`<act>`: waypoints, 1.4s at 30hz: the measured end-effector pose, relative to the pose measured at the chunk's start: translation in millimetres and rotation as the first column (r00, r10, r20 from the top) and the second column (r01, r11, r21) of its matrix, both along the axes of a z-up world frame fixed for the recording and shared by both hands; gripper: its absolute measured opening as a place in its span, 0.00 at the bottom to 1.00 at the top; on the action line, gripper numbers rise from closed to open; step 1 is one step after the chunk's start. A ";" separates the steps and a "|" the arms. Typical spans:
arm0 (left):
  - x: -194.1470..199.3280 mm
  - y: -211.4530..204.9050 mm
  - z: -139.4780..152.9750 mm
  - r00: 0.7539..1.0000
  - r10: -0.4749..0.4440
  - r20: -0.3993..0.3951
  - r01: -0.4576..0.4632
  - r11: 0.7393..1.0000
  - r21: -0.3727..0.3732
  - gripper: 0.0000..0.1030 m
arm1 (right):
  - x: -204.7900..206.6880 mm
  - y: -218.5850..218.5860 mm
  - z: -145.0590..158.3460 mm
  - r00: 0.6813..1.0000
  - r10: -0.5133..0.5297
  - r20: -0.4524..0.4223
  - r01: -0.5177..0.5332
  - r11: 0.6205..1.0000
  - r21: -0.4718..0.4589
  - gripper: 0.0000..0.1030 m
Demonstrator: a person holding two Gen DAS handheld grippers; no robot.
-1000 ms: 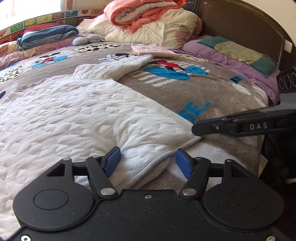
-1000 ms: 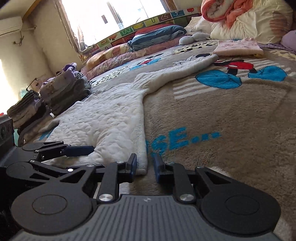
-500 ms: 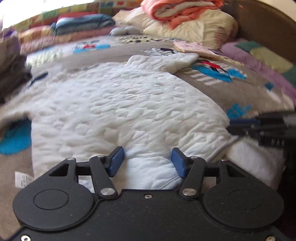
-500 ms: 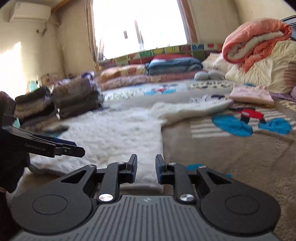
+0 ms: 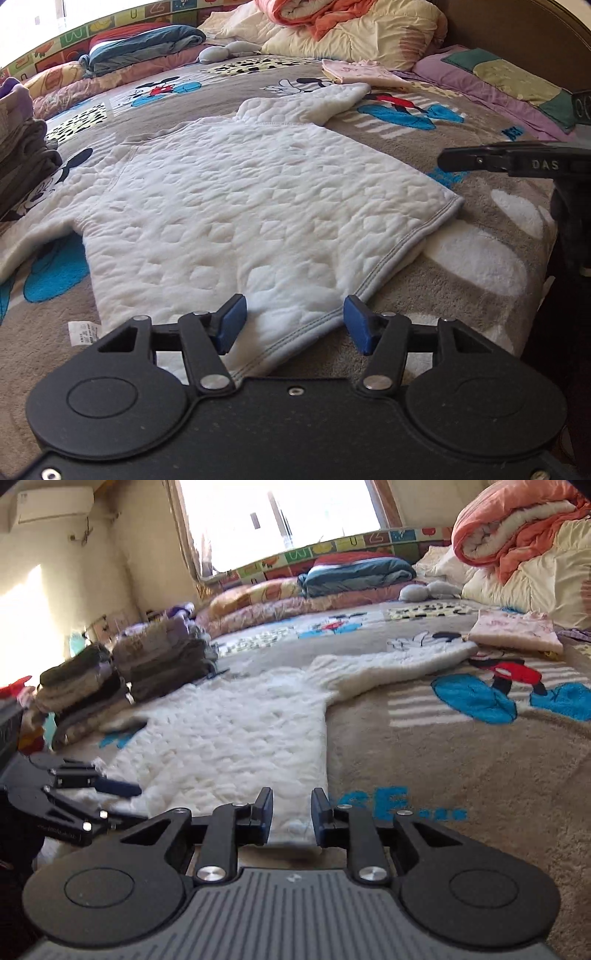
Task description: Fold clothes
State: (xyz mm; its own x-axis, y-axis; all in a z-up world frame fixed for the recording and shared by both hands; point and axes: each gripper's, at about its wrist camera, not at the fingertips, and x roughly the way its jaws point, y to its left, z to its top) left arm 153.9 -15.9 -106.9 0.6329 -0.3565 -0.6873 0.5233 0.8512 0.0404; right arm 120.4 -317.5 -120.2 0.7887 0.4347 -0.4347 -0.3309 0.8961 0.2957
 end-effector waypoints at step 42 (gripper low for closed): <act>240.1 -140.0 -2.4 0.986 0.168 0.005 -0.163 0.964 -0.212 0.29 | 224.0 -155.7 -61.2 0.901 -0.337 -0.274 0.434 0.708 0.557 0.12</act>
